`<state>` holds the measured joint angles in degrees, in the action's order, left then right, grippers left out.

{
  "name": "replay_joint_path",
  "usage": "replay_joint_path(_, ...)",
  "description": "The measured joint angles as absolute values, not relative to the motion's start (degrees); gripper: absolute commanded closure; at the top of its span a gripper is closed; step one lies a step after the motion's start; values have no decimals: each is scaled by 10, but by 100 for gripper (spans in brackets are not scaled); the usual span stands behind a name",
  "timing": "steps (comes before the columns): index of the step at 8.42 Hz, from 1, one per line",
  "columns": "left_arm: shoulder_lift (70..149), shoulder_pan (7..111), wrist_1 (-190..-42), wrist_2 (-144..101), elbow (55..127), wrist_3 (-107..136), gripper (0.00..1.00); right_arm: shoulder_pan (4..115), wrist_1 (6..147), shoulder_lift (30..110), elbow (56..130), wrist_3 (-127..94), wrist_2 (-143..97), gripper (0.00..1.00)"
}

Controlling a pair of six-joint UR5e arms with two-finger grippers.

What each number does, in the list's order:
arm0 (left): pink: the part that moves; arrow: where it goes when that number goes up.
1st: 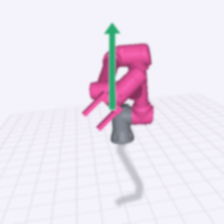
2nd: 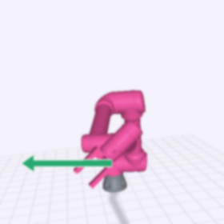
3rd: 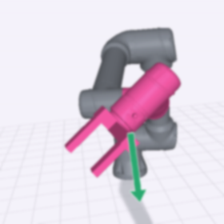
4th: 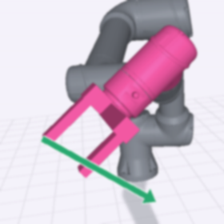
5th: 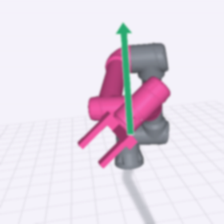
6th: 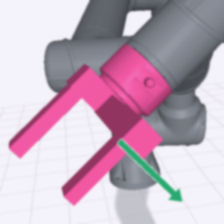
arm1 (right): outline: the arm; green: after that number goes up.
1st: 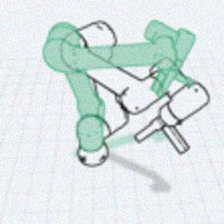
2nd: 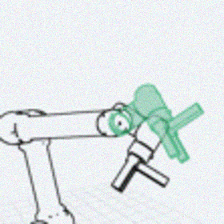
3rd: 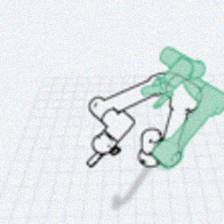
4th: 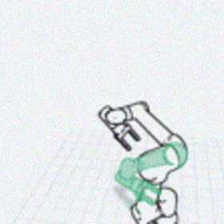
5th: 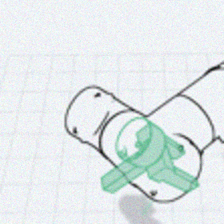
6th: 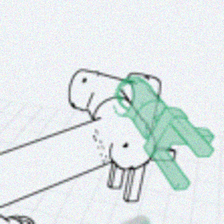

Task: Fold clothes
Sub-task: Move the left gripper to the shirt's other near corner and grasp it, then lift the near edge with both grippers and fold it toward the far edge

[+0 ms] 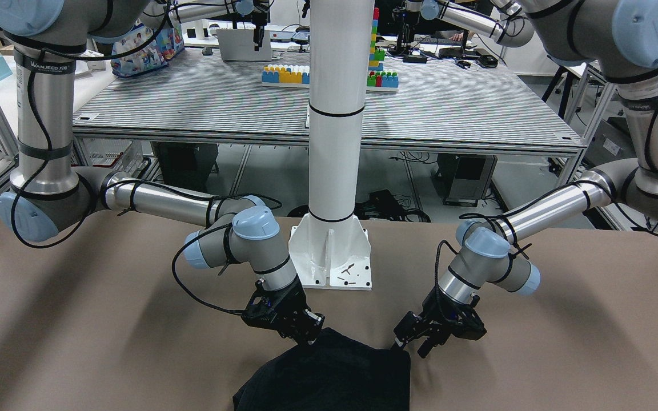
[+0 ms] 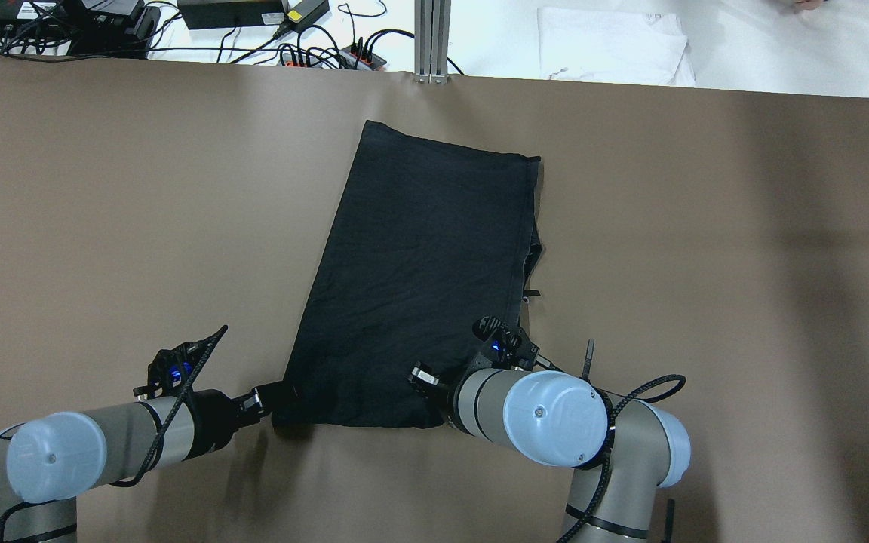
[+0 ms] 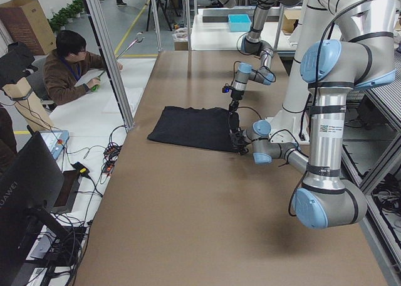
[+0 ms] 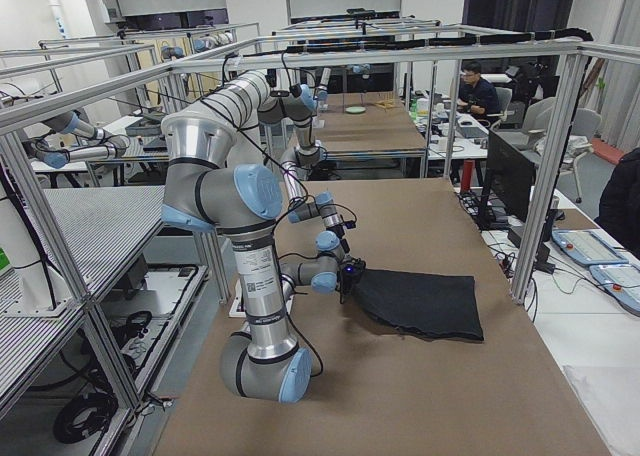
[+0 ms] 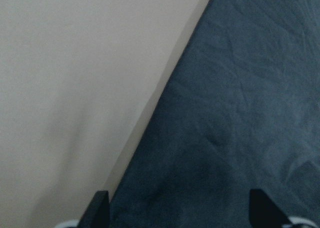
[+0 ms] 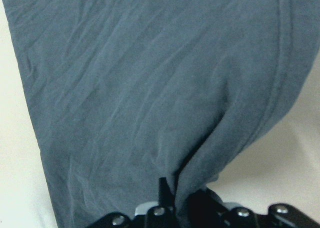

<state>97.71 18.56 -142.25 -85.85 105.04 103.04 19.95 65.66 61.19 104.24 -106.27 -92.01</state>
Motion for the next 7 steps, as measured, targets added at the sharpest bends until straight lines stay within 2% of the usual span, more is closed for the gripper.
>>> replay_joint_path(1,979,178,-1422,-850,1043,1031,0,199,657,611,1043,-1063,-920,100)
replay_joint_path(2,983,174,-1423,-845,1032,1031,5,199,658,611,1043,-1063,-920,100)
replay_joint_path(3,986,172,-1423,-843,1025,1031,22,199,658,611,1043,-1063,-919,100)
replay_joint_path(5,992,172,-1423,-841,1021,1031,80,199,658,613,1043,-1063,-919,100)
replay_joint_path(6,994,171,-1423,-841,1021,1031,100,200,658,613,1043,-1063,-918,100)
replay_joint_path(7,996,171,-1423,-840,1021,1031,100,199,658,613,1043,-1063,-918,100)
